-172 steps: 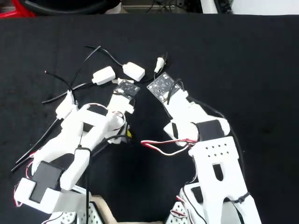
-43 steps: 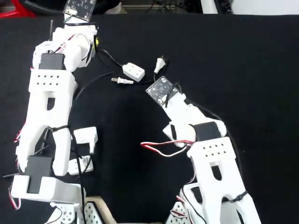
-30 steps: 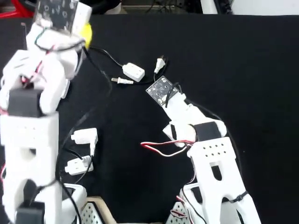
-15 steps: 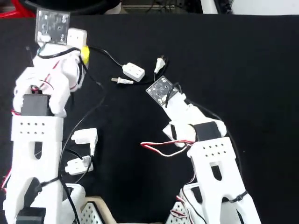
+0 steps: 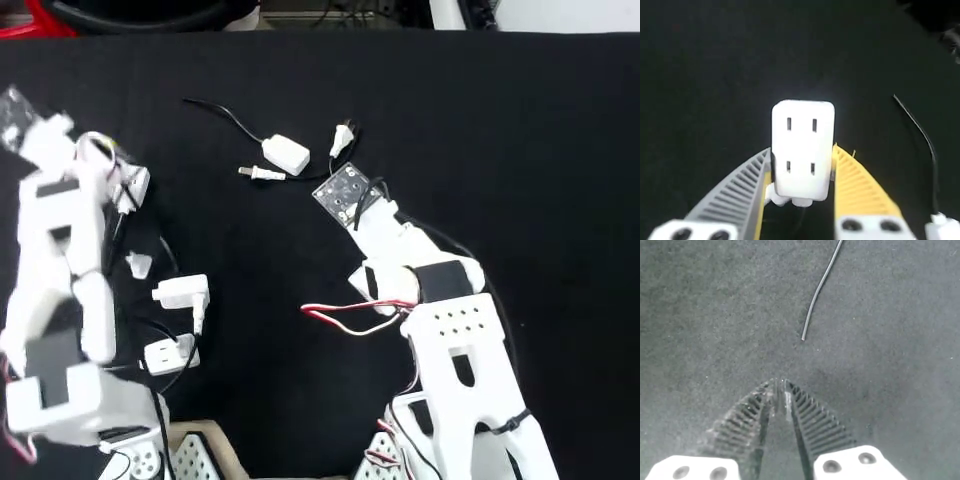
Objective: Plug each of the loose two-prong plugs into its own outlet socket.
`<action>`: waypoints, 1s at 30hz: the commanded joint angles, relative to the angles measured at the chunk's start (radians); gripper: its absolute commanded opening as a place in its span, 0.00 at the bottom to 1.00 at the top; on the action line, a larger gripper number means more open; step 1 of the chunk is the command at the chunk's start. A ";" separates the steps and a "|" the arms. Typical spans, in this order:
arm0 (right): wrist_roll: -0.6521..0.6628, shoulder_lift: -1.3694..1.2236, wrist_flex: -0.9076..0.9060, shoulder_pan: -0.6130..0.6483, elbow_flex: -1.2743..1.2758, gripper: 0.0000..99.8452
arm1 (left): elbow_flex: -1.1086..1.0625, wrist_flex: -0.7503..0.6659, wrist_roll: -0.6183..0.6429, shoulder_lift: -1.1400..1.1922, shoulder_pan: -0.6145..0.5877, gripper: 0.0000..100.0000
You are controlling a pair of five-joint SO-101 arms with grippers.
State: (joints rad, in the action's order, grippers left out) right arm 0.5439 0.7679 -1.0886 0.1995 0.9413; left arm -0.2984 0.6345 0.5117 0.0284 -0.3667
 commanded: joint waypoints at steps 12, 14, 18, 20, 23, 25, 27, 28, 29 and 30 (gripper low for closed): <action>0.003 -0.002 0.018 -0.015 -0.005 0.01 | 0.765 0.528 -0.172 -0.089 0.191 0.03; 0.003 -0.002 0.018 -0.015 -0.005 0.01 | 0.765 0.591 -0.222 -0.152 0.217 0.03; 0.003 -0.002 0.018 -0.015 -0.005 0.01 | 0.765 0.773 -0.327 -0.285 0.312 0.03; 0.003 -0.002 0.018 -0.015 -0.005 0.01 | 0.754 0.858 -0.423 -0.322 0.381 0.03; 0.003 -0.001 0.015 -0.020 -0.005 0.01 | 0.674 0.930 -0.575 -0.322 0.484 0.03; 0.008 0.002 0.006 -0.051 -0.012 0.01 | 0.575 0.933 -0.647 -0.319 0.513 0.03; 0.043 0.002 -0.025 -0.106 -0.039 0.01 | 0.447 0.902 -0.740 -0.310 0.541 0.03; 0.052 0.001 -0.048 -0.137 -0.062 0.01 | 0.377 0.885 -0.784 -0.305 0.559 0.03; 0.052 0.001 -0.071 -0.167 -0.082 0.01 | 0.308 0.870 -0.825 -0.302 0.582 0.03; 0.057 0.001 -0.087 -0.195 -0.094 0.01 | 0.236 0.850 -0.855 -0.307 0.608 0.03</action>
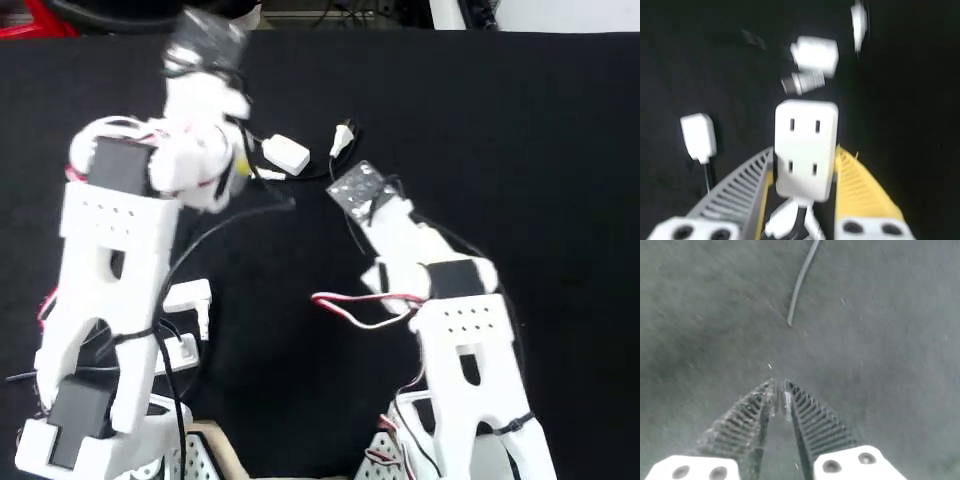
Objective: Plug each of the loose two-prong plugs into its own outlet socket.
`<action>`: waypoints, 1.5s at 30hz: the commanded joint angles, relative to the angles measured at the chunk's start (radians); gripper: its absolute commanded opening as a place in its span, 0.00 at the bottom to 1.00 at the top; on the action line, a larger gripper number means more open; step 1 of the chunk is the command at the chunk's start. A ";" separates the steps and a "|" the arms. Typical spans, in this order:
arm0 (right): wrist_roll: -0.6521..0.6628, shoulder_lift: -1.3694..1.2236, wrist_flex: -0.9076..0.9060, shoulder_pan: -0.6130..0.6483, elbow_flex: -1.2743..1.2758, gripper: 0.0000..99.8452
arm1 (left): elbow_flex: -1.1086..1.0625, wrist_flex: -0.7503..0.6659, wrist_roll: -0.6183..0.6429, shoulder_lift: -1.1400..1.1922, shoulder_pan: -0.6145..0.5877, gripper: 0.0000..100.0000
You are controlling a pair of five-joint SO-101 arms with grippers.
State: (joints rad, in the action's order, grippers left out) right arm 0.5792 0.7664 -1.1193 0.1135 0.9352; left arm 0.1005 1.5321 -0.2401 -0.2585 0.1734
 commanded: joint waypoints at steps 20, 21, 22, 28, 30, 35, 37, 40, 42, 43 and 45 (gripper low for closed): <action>0.089 -0.002 -0.074 -0.247 -0.071 0.18 | -0.437 -0.141 -0.126 -0.025 0.200 0.32; 0.089 -0.002 -0.072 -0.244 -0.071 0.20 | -0.395 -0.103 -0.126 -0.029 0.200 0.32; 0.089 -0.002 -0.072 -0.242 -0.071 0.22 | -0.355 -0.063 -0.126 -0.041 0.200 0.32; 0.087 -0.002 -0.072 -0.242 -0.071 0.22 | -0.206 0.063 -0.127 -0.250 0.136 0.32; 0.087 -0.002 -0.074 -0.241 -0.071 0.22 | -0.206 0.060 -0.140 -0.318 0.064 0.32; 0.086 -0.004 -0.080 -0.146 -0.058 0.22 | -0.272 0.058 -0.238 -0.399 -0.050 0.32; 0.089 -0.004 -0.080 -0.080 -0.044 0.22 | -0.328 0.017 -0.203 -0.416 -0.045 0.32; 0.089 0.005 -0.071 -0.002 -0.015 0.20 | -0.430 -0.137 -0.031 -0.463 -0.021 0.32; 0.064 0.005 -0.052 0.012 -0.001 0.16 | -0.486 -0.250 0.094 -0.522 0.007 0.32; 0.046 0.007 -0.040 0.005 0.001 0.14 | -0.510 -0.315 0.153 -0.554 0.027 0.32; 0.029 0.007 -0.029 -0.058 -0.002 0.10 | -0.565 -0.462 0.255 -0.614 0.073 0.32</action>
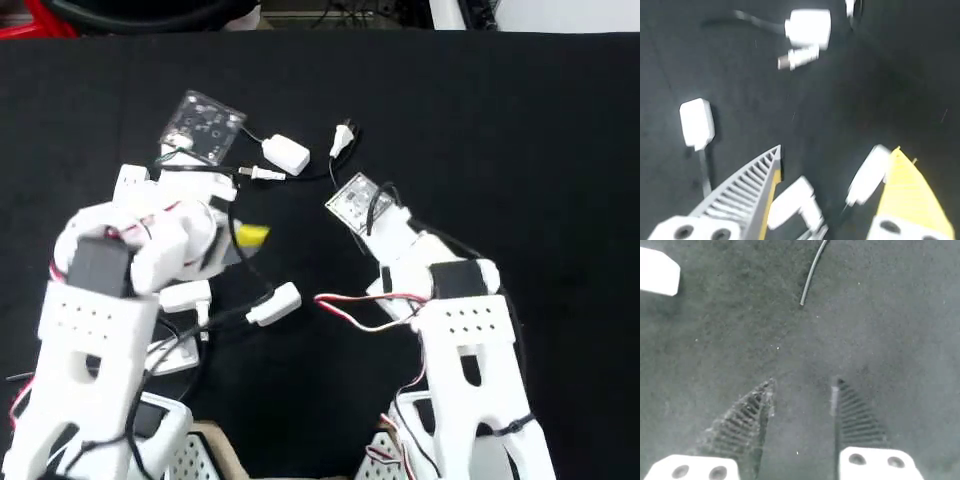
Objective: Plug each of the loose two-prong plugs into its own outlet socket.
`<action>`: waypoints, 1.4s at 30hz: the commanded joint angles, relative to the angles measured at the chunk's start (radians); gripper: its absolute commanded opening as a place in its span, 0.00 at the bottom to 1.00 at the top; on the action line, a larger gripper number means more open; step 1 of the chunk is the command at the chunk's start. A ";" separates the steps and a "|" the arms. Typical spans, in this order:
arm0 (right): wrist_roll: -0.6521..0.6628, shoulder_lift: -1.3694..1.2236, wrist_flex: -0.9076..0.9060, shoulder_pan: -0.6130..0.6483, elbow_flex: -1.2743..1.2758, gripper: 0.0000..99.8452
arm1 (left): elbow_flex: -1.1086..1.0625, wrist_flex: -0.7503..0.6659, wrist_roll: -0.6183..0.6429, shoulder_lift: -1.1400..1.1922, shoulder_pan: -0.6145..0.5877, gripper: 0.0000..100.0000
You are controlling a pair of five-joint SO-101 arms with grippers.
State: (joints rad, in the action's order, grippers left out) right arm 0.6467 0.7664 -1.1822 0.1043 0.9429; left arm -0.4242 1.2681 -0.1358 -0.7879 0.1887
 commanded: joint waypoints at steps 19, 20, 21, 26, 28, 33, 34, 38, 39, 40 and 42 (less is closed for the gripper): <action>-0.043 0.019 0.034 -0.221 -0.028 0.06 | -0.010 -0.459 0.436 -0.255 0.196 0.32; -0.041 0.019 0.032 -0.195 -0.028 0.06 | 0.050 -0.393 0.396 -0.273 0.182 0.32; -0.029 0.019 0.032 -0.164 -0.028 0.06 | 0.110 -0.325 0.359 -0.290 0.163 0.32; 0.098 0.027 -0.075 0.104 -0.027 0.06 | 0.263 -0.006 0.210 -0.327 -0.018 0.32; 0.133 0.027 -0.101 0.255 -0.022 0.06 | 0.265 0.095 0.144 -0.327 -0.114 0.32; 0.155 0.027 -0.058 0.624 0.059 0.06 | 0.171 0.199 0.026 -0.330 -0.371 0.32; 0.153 0.027 -0.029 0.694 0.085 0.06 | 0.145 0.196 0.017 -0.330 -0.420 0.32; 0.153 0.025 0.084 0.876 0.147 0.06 | -0.005 0.137 -0.012 -0.328 -0.512 0.32; 0.153 0.021 0.103 0.890 0.145 0.06 | -0.044 0.114 -0.021 -0.328 -0.515 0.32; 0.153 0.021 0.123 0.899 0.143 0.06 | -0.077 0.095 -0.029 -0.328 -0.515 0.32; 0.153 0.019 0.175 0.902 0.147 0.06 | -0.140 0.058 -0.029 -0.328 -0.510 0.32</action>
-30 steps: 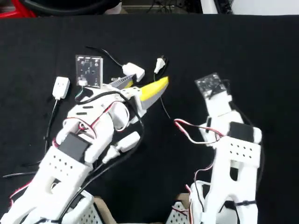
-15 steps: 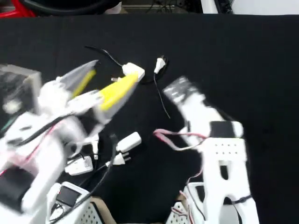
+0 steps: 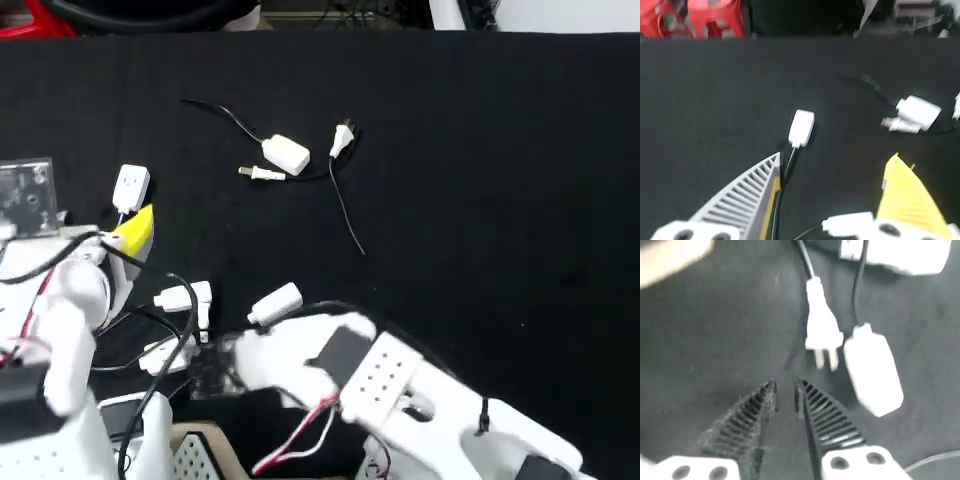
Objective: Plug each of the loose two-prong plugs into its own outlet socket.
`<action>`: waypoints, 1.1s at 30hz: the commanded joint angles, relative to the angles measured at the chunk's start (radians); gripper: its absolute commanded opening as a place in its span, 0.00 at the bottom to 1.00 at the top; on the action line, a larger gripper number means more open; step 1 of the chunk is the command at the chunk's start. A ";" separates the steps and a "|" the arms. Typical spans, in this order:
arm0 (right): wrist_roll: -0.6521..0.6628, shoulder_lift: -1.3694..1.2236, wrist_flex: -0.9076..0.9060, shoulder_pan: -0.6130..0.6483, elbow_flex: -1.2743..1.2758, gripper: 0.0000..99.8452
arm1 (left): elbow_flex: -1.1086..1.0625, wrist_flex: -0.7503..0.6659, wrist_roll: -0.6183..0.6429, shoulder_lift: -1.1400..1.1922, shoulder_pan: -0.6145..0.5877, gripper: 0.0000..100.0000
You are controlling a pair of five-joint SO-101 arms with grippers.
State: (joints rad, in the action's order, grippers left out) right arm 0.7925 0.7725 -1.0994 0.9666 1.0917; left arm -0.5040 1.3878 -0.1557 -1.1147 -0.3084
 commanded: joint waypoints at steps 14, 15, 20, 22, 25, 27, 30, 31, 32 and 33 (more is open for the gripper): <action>-0.046 0.012 0.345 0.040 0.102 0.06 | -0.102 -0.092 0.209 -0.003 -0.061 0.32; -0.046 0.012 0.361 0.040 0.119 0.06 | -0.104 -0.112 0.221 -0.003 -0.091 0.32; -0.048 0.010 0.385 0.040 0.124 0.12 | -0.104 -0.178 0.235 -0.003 -0.180 0.32; -0.048 -0.005 0.385 0.040 0.107 0.14 | -0.102 -0.178 0.235 -0.003 -0.166 0.32; -0.043 -0.105 0.411 0.040 0.067 0.14 | -0.101 -0.178 0.235 -0.003 -0.116 0.32; -0.041 -0.205 0.443 0.040 0.039 0.14 | -0.101 -0.176 0.233 -0.003 -0.096 0.32; -0.018 -0.335 0.460 0.037 -0.008 0.14 | -0.101 -0.176 0.233 -0.003 -0.093 0.32; -0.008 -0.361 0.460 0.034 -0.025 0.14 | -0.102 -0.176 0.233 -0.003 -0.093 0.32; -0.002 -0.380 0.460 0.034 -0.038 0.14 | -0.104 -0.176 0.233 -0.003 -0.093 0.32; 0.006 -0.392 0.456 0.034 -0.050 0.14 | -0.107 -0.176 0.233 -0.003 -0.093 0.32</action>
State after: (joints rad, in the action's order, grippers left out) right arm 0.7695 0.4549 -0.6559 0.9958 1.1285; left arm -0.6160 1.2329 0.0729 -1.1070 -0.4112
